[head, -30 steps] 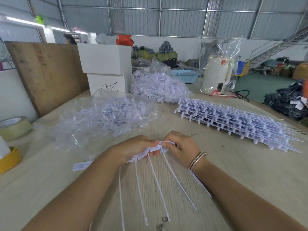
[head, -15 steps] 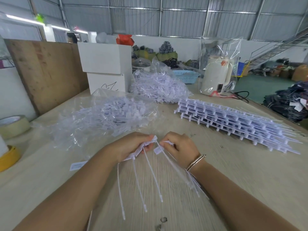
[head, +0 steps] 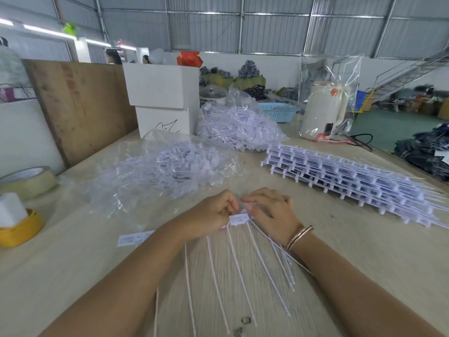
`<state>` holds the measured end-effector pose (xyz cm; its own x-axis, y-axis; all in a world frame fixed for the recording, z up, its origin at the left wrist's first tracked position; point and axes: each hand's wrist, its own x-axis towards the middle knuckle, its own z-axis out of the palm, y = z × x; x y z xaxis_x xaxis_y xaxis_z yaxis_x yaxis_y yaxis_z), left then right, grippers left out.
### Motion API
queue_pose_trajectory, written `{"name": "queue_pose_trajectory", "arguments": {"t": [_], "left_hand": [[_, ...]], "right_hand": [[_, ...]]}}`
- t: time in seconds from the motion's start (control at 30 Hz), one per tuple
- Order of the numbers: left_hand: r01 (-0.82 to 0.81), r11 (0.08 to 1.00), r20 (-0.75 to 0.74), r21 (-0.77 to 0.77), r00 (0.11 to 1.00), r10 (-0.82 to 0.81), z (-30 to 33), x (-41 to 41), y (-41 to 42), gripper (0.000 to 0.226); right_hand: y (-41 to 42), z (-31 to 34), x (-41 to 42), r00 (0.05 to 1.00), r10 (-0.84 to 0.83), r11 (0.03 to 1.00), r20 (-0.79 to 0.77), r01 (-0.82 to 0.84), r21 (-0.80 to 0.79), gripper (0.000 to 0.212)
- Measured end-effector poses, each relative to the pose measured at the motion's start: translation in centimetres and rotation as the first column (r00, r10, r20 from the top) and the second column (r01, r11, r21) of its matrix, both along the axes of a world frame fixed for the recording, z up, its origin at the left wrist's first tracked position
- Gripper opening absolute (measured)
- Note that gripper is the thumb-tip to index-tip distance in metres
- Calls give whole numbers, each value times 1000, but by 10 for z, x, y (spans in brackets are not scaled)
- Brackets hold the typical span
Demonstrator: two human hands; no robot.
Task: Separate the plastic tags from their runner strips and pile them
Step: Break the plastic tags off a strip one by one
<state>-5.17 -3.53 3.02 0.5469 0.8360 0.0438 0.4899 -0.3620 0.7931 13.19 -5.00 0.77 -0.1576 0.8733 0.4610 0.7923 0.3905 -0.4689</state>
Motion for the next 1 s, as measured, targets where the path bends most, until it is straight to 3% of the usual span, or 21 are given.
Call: {"name": "queue_pose_trajectory", "arguments": {"t": [0.1, 0.2, 0.33, 0.4, 0.57, 0.8, 0.9, 1.0], "left_hand": [[11, 990, 25, 142, 1000, -15, -2, 3, -4, 30], [-68, 971, 55, 227, 997, 57, -4, 4, -4, 32], [-58, 967, -121, 248, 989, 90, -9, -2, 1, 18], [-84, 972, -198, 220, 972, 129, -12, -4, 5, 20], [-195, 948, -126, 253, 965, 232, -12, -7, 8, 31], [-31, 891, -392, 454, 890, 231, 0, -6, 3, 19], [-29, 837, -388, 547, 877, 284, -3, -1, 0, 26], [-37, 810, -322, 585, 906, 274, -7, 5, -2, 30]], "right_hand": [[-2, 0, -3, 995, 88, 993, 47, -84, -83, 22], [-1, 3, -2, 998, 67, 990, 6, -66, -128, 15], [0, 3, 2, 992, 57, 984, -115, -76, -160, 22], [-2, 1, 2, 995, 89, 981, -35, -94, -169, 13], [-7, -4, -8, 958, 198, 978, 208, -179, -106, 22], [-1, 5, -2, 978, 86, 982, -189, -115, -151, 13], [-2, 3, -2, 962, 52, 983, -270, -97, -156, 20], [2, 2, 3, 940, 97, 968, -328, -166, -188, 10]]}}
